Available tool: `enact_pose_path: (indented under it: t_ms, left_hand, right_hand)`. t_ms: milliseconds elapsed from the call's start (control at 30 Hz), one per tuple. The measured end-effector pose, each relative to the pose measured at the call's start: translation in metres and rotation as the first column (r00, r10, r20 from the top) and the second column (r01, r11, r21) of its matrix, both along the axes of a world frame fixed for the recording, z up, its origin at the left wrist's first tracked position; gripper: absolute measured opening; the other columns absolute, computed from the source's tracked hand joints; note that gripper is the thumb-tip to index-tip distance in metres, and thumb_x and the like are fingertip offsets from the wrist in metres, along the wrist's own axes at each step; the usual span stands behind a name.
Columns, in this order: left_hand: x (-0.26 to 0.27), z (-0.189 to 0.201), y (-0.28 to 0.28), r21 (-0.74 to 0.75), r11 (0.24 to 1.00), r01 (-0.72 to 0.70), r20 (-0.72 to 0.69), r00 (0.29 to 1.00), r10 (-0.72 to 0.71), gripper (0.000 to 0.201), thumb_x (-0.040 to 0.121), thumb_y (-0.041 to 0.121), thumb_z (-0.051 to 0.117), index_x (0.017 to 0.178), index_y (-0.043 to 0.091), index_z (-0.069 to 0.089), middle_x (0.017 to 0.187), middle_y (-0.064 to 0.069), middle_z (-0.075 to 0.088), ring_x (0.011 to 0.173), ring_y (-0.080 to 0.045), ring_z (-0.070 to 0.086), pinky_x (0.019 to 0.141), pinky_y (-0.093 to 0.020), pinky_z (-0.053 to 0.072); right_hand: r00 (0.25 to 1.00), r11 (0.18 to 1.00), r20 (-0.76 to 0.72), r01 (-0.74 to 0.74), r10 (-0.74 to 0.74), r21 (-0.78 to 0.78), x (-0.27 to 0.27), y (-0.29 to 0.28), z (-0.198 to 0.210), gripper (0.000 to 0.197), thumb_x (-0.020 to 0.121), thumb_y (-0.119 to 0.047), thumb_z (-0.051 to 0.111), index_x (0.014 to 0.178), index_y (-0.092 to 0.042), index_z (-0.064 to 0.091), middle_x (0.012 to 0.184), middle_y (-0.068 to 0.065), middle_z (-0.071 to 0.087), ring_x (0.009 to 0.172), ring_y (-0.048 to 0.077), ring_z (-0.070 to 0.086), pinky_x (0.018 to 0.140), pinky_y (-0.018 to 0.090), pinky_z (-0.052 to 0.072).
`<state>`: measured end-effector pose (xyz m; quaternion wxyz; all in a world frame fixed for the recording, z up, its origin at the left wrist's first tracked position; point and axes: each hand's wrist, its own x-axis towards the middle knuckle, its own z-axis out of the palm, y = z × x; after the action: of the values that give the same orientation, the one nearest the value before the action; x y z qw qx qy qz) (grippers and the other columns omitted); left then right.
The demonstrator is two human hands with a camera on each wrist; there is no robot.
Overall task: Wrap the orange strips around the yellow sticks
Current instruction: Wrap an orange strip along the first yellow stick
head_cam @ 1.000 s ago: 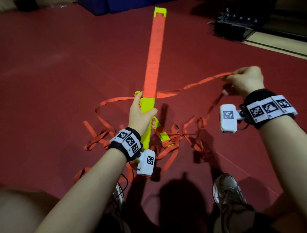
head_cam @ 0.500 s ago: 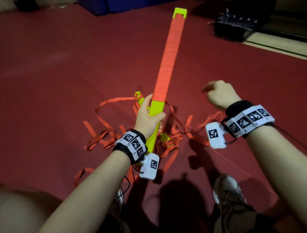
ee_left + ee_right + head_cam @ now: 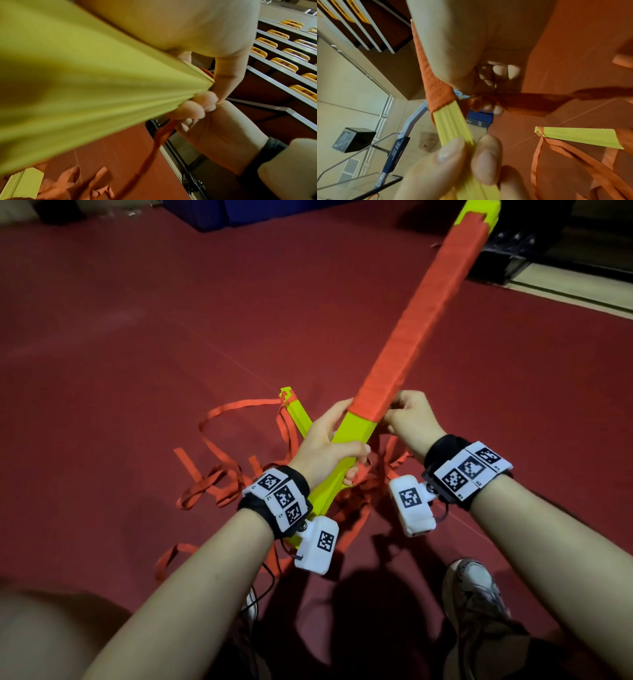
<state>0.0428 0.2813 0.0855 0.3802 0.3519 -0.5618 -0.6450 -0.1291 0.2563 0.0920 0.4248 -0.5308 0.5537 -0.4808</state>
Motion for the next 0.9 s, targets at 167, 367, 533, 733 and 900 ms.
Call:
enact_pose_path:
  t_ms: [167,367,533,733,900]
  left_hand:
    - [0.000,-0.002,-0.001,-0.005,1.000,-0.020,0.006,1.000,0.020,0.068,0.085,-0.015,0.061,0.142,0.019,0.045,0.069,-0.023,0.053,0.041,-0.024,0.048,0.043,-0.031,0.043]
    - [0.002,-0.002,-0.006,-0.035,0.994,-0.103,0.013,0.995,0.103,0.063,0.086,-0.013,0.061,0.138,0.020,0.046,0.066,-0.018,0.056,0.042,-0.023,0.047,0.045,-0.030,0.042]
    - [-0.005,-0.008,-0.009,-0.132,0.959,-0.251,0.157,0.950,0.271,0.061,0.087,0.000,0.074,0.135,0.024,0.045,0.070,-0.011,0.061,0.042,-0.025,0.053,0.041,-0.030,0.047]
    - [-0.008,-0.015,-0.008,-0.162,0.937,-0.310,0.203,0.919,0.339,0.020,0.089,0.005,0.074,0.094,0.016,0.059,0.055,0.004,0.058,0.040,-0.017,0.054,0.042,-0.029,0.048]
    - [-0.010,-0.010,-0.006,-0.413,0.868,-0.276,0.427,0.783,0.452,0.030,0.082,0.034,0.078,0.103,0.028,0.059,0.073,0.001,0.069,0.070,-0.032,0.068,0.069,-0.043,0.056]
  right_hand:
    - [0.998,0.997,0.068,0.003,-0.009,0.083,-0.008,0.007,0.005,0.030,0.082,0.018,0.041,0.072,-0.004,0.058,0.050,0.005,0.048,0.035,0.007,0.034,0.039,0.016,0.028]
    - [1.000,0.990,0.010,-0.018,0.016,0.143,-0.008,0.011,0.024,0.017,0.078,0.003,0.047,0.076,-0.004,0.063,0.049,0.008,0.046,0.031,0.006,0.034,0.035,0.012,0.024]
    - [0.892,0.996,-0.450,0.014,-0.053,-0.088,-0.003,0.012,0.021,0.012,0.081,-0.009,0.065,0.071,-0.014,0.068,0.052,-0.007,0.051,0.050,0.008,0.044,0.055,0.023,0.034]
    - [0.746,0.994,-0.665,-0.041,-0.034,-0.097,0.003,0.016,0.022,0.008,0.087,-0.013,0.066,0.082,-0.015,0.071,0.059,-0.012,0.051,0.065,0.022,0.049,0.069,0.026,0.031]
    - [0.894,0.998,-0.445,0.058,-0.062,-0.023,0.005,0.017,0.027,0.029,0.088,-0.021,0.068,0.061,-0.013,0.060,0.043,-0.007,0.048,0.043,0.006,0.042,0.051,0.019,0.034]
